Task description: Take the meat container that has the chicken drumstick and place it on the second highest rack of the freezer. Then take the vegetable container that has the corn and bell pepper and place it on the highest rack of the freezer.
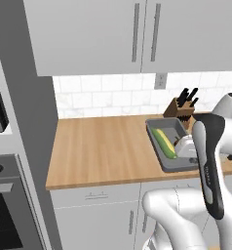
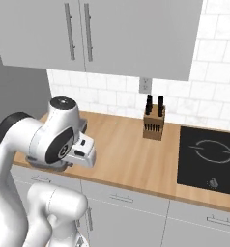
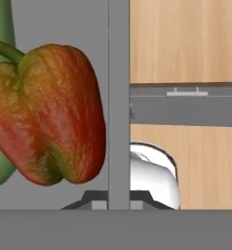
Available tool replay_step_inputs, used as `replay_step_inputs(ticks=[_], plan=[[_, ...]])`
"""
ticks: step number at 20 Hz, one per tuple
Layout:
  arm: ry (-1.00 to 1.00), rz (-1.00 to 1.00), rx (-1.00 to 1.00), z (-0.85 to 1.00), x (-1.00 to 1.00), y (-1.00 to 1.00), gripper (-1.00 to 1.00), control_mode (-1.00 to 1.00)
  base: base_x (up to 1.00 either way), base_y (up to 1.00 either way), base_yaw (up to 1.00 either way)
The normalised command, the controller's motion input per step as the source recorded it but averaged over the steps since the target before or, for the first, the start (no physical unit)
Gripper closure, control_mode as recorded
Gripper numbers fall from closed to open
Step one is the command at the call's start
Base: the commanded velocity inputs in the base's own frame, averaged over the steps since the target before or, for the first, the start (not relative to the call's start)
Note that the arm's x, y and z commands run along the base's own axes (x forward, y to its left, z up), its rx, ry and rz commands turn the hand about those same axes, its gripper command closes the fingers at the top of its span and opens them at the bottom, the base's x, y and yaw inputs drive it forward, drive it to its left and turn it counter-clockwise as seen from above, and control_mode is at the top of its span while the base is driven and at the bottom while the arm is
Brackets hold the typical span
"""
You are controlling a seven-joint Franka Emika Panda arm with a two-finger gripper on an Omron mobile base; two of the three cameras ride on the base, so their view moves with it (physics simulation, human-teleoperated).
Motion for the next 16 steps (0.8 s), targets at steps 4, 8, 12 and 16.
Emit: replay_step_inputs(ticks=[4, 8, 12, 16], plan=[[0.00, 0.05, 0.00, 0.00, -0.27, 0.00, 1.00, -1.00, 0.00, 0.00, 0.00], [0.00, 0.00, 0.00, 0.00, 0.00, 0.00, 1.00, -1.00, 0.00, 0.00, 0.00], [0.00, 0.00, 0.00, 0.00, 0.00, 0.00, 1.00, -1.00, 0.00, 0.00, 0.00], [0.00, 0.00, 0.00, 0.00, -0.04, 0.00, 1.00, 1.00, -0.46, 0.00, 0.00]])
